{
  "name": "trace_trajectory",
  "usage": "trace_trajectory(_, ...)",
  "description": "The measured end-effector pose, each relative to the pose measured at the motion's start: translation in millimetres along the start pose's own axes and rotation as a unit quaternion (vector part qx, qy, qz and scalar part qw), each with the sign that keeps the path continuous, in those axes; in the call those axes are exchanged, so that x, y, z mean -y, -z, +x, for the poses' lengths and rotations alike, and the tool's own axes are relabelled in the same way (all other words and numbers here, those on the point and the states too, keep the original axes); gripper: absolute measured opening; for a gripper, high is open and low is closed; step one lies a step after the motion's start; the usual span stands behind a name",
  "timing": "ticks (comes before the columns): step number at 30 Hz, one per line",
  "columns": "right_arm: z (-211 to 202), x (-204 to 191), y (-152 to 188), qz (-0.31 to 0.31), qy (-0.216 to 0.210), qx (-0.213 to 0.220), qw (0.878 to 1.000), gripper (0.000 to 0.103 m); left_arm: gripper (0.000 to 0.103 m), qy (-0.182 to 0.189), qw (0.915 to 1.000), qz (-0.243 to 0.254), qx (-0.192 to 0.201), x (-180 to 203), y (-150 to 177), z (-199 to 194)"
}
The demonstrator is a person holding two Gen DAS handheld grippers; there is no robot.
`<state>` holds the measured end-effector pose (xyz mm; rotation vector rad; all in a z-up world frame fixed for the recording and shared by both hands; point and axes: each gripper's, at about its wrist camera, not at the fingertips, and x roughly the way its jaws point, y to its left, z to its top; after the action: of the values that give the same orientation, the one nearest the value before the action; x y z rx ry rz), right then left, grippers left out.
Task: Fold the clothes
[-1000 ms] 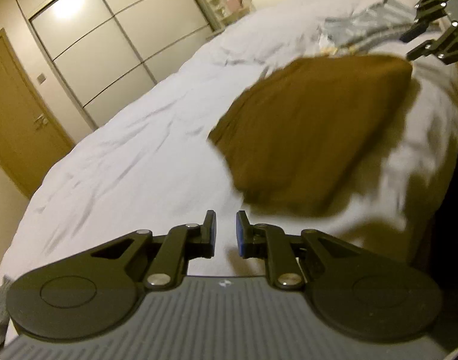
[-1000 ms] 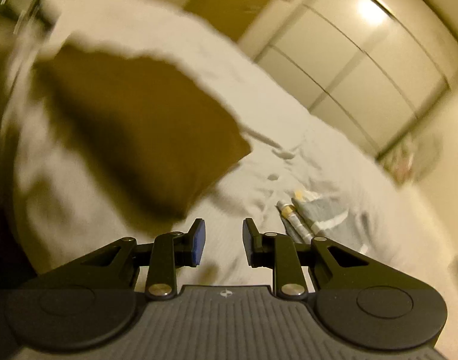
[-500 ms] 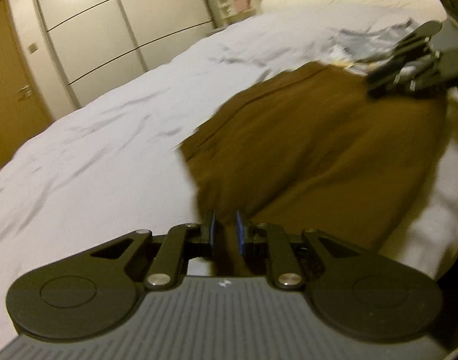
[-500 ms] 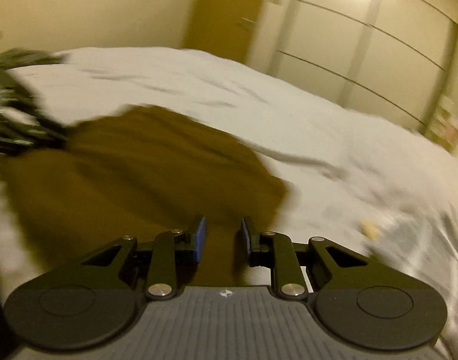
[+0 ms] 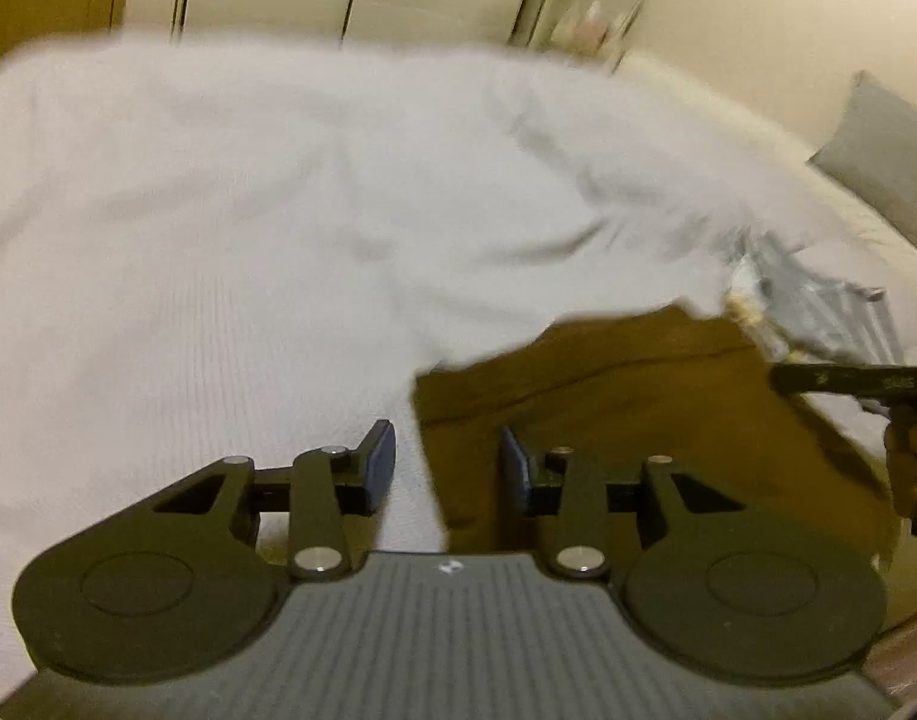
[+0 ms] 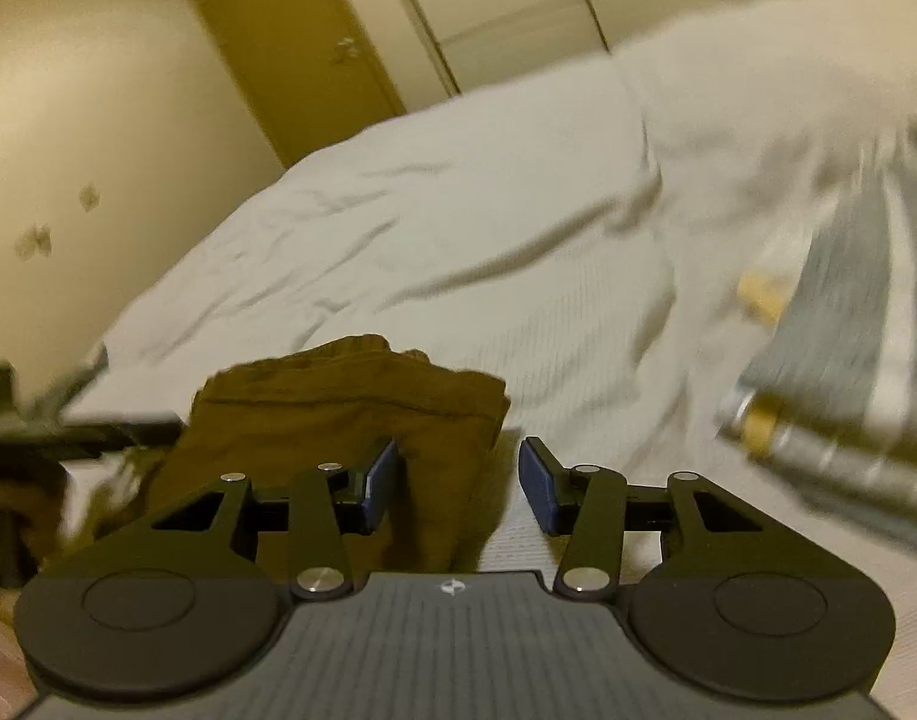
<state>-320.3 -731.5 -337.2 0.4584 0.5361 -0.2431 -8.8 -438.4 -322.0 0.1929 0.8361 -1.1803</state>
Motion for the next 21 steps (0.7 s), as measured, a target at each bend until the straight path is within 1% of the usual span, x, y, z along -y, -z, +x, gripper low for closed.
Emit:
trace_trajectory(2,9.6,7.1,-2.7,0.035,-0.021,-0.010,0.999,0.048,0.034,0.014,0.9995,-0.027,-0.006,-7.8,-2.1,7.6)
trace_trajectory(4,19.3,14.1,-5.5,0.069,-0.041,-0.020,0.997,0.043,0.032,0.031,0.9986,-0.041,-0.006,-9.5,-2.1,9.7)
trace_trajectory(5,24.1,17.7,-6.8,0.087,-0.051,-0.024,0.995,0.028,0.025,0.039,0.9981,-0.046,-0.006,-10.2,-1.9,10.4)
trace_trajectory(6,28.9,21.2,-8.2,0.104,-0.061,-0.029,0.992,0.014,0.006,0.047,0.9979,-0.045,-0.005,-10.5,-1.4,9.7)
trace_trajectory(7,33.7,24.7,-9.6,0.121,-0.072,-0.034,0.989,0.009,0.003,0.053,0.9976,-0.043,-0.003,-10.4,-0.8,8.2)
trace_trajectory(8,32.0,20.1,-13.0,0.107,-0.068,-0.032,0.991,0.007,0.003,0.053,0.9978,-0.039,0.007,-9.2,0.2,2.8)
trace_trajectory(10,23.7,10.1,-23.2,0.069,-0.052,-0.010,0.996,0.005,0.003,0.032,0.9984,-0.019,0.042,-4.2,1.3,-14.7)
trace_trajectory(12,20.0,3.6,-32.5,0.047,-0.052,0.007,0.998,0.004,0.003,0.030,0.9967,-0.024,0.072,-5.7,2.7,-29.6)
trace_trajectory(14,17.2,-2.6,-41.8,0.026,-0.052,0.023,0.998,0.004,0.003,0.019,0.9969,-0.025,0.072,-8.2,5.0,-28.2)
trace_trajectory(15,24.3,-3.4,-43.7,0.020,-0.048,0.018,0.998,0.004,0.003,0.014,0.9971,-0.028,0.070,-10.0,6.3,-25.6)
trace_trajectory(17,44.3,3.6,-40.5,0.032,-0.041,-0.006,0.999,0.004,0.004,0.009,0.9980,-0.040,0.047,-16.9,9.5,-9.7)
trace_trajectory(18,54.5,7.5,-38.6,0.038,-0.037,-0.019,0.998,0.004,0.006,0.009,0.9980,-0.045,0.044,-19.0,10.9,-5.7)
trace_trajectory(19,62.0,13.4,-36.4,0.052,-0.035,-0.026,0.998,0.005,0.006,0.010,0.9979,-0.050,0.040,-21.1,12.3,-1.7)
trace_trajectory(20,63.6,18.3,-35.1,0.065,-0.027,-0.026,0.997,0.011,0.008,0.009,0.9978,-0.054,0.038,-22.8,13.3,0.3)
trace_trajectory(21,64.1,22.9,-33.9,0.077,-0.019,-0.024,0.997,0.012,0.009,0.005,0.9977,-0.054,0.041,-23.6,13.1,-3.5)
